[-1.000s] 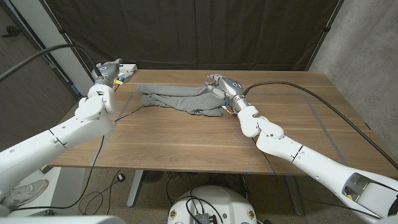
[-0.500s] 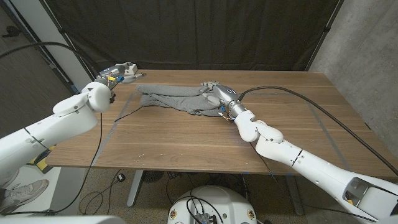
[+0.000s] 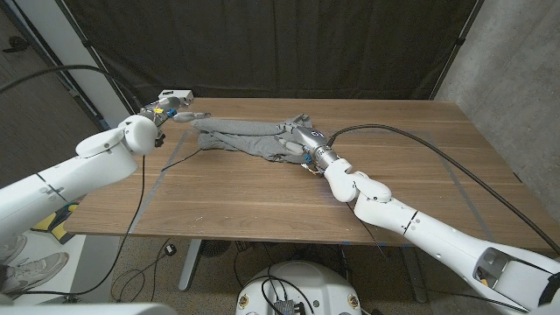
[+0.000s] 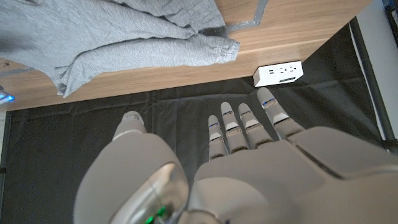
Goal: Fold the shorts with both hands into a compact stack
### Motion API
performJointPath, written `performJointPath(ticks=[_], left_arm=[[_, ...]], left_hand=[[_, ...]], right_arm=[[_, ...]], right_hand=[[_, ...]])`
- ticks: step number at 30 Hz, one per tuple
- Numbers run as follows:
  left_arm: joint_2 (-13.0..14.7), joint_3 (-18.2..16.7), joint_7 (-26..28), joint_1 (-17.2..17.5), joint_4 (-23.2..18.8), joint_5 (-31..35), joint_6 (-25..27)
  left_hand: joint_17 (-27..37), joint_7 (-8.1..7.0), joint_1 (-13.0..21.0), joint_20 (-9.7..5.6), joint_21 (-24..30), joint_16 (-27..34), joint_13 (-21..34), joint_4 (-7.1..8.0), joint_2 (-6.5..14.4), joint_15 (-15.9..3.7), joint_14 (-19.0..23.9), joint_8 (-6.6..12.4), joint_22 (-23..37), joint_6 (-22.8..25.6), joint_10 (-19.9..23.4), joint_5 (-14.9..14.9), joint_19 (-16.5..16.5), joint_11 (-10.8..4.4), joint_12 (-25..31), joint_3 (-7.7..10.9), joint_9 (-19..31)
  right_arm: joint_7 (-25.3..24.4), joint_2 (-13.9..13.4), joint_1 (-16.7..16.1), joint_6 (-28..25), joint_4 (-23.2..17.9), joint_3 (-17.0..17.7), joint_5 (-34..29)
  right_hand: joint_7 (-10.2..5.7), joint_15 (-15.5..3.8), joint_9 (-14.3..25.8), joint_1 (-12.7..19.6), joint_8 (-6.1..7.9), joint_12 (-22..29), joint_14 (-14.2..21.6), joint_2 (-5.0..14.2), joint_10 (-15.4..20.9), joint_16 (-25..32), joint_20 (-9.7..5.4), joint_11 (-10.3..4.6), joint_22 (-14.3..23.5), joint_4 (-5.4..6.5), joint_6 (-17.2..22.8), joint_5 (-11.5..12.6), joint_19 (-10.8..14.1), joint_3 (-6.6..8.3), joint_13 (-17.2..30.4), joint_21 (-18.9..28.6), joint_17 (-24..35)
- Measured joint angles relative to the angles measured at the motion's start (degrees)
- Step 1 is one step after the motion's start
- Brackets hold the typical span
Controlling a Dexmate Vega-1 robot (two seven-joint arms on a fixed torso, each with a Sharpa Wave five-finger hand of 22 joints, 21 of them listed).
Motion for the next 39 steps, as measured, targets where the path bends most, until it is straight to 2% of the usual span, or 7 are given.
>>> performJointPath(ticks=[6,10,19,22,27,36,39], left_arm=[[-1.13,4.20,-1.66,-3.32,2.43,2.56,-0.70],[-2.19,7.09,-3.03,-5.52,4.03,5.82,-0.89],[-4.74,13.32,-6.14,-10.15,7.19,13.49,0.21],[-5.68,15.13,-7.34,-11.54,8.37,16.40,0.74],[-7.54,17.87,-9.53,-13.73,10.73,21.00,0.84],[-10.07,21.66,-12.99,-16.44,13.90,27.76,0.86],[-10.86,23.09,-14.14,-17.37,14.98,30.62,0.88]], left_hand=[[0.01,-1.93,3.88,-0.06,0.00,0.00,0.09,-2.17,-0.94,-0.11,1.77,0.45,0.00,3.82,2.17,1.81,1.97,-1.73,0.00,-0.48,0.00],[0.01,-2.31,6.00,0.64,-0.52,0.00,0.17,-2.99,-0.95,-0.21,2.65,0.45,-0.01,6.43,4.22,2.75,2.63,-2.32,0.40,-0.81,0.15],[0.16,-2.33,7.60,3.92,-2.27,0.00,0.17,-3.88,-0.95,-0.05,2.78,0.56,0.20,9.07,6.57,3.79,-0.67,-2.27,0.62,-1.23,0.15],[0.16,-2.39,7.82,4.01,-2.27,0.00,0.17,-4.12,-1.18,0.07,2.49,0.90,0.27,9.97,7.41,4.01,-0.75,-2.61,0.83,-1.48,0.15],[0.16,-2.02,8.31,4.01,-2.70,0.00,0.43,-4.40,-1.21,0.07,2.49,0.90,0.27,12.10,10.35,4.42,-0.75,-2.97,1.47,-2.25,0.37],[0.16,-2.22,11.17,4.18,-3.14,0.00,0.44,-5.20,-1.14,0.01,3.02,1.73,0.26,16.46,13.83,4.90,-0.29,-4.22,1.95,-3.05,0.41],[0.16,-2.50,12.87,3.58,-3.15,0.43,0.44,-5.77,-1.02,-0.03,3.89,2.50,0.26,19.80,15.26,4.90,0.33,-5.02,1.95,-3.61,0.41]], right_arm=[[0.84,0.63,0.98,-0.28,1.33,-1.23,-1.70],[1.30,1.21,1.74,-0.27,2.42,-2.01,-2.23],[1.78,2.11,2.89,0.12,4.19,-3.22,-3.21],[1.91,2.38,3.27,0.13,4.74,-3.61,-3.59],[2.16,2.70,3.77,0.04,5.47,-4.19,-4.19],[2.59,2.90,4.10,-0.33,5.95,-4.50,-4.33],[2.68,2.95,4.10,-0.44,6.06,-4.56,-4.27]], right_hand=[[-0.41,0.00,0.00,-0.10,0.22,0.24,0.00,-0.10,0.05,0.23,0.00,-0.04,0.00,-0.32,0.41,0.00,0.00,0.32,0.00,0.00,-0.53],[-0.39,0.00,0.00,-0.10,0.22,0.46,0.00,-0.10,0.35,0.23,0.00,-0.35,0.00,-0.32,0.84,0.00,0.01,0.32,-0.28,0.00,-0.80],[-0.70,0.00,0.01,-0.37,0.22,0.46,0.01,-0.37,0.65,0.46,0.86,-0.20,0.01,-0.33,1.15,0.00,-0.40,0.79,-0.27,-0.46,-1.32],[-0.70,0.00,0.01,-0.39,0.22,0.45,0.01,-0.39,0.65,0.46,1.28,-0.20,0.01,-0.33,1.15,-0.45,-0.40,0.80,-0.27,-0.46,-1.43],[-0.93,0.00,0.01,-0.08,0.22,0.45,0.01,-0.70,0.65,0.45,1.68,-0.20,0.01,-1.69,0.92,-0.46,-0.17,1.47,-0.27,-0.46,-2.38],[-0.92,-0.07,0.01,0.01,0.22,0.45,0.38,-0.92,0.42,0.87,2.07,-0.43,0.01,-1.71,0.92,-0.46,-0.40,1.45,-0.27,-0.89,-2.65],[-0.92,0.00,0.01,-0.16,0.22,0.45,0.46,-1.08,0.42,0.89,2.28,-0.43,0.01,-1.71,0.92,-0.46,-0.19,1.45,-0.27,-0.89,-2.65]])
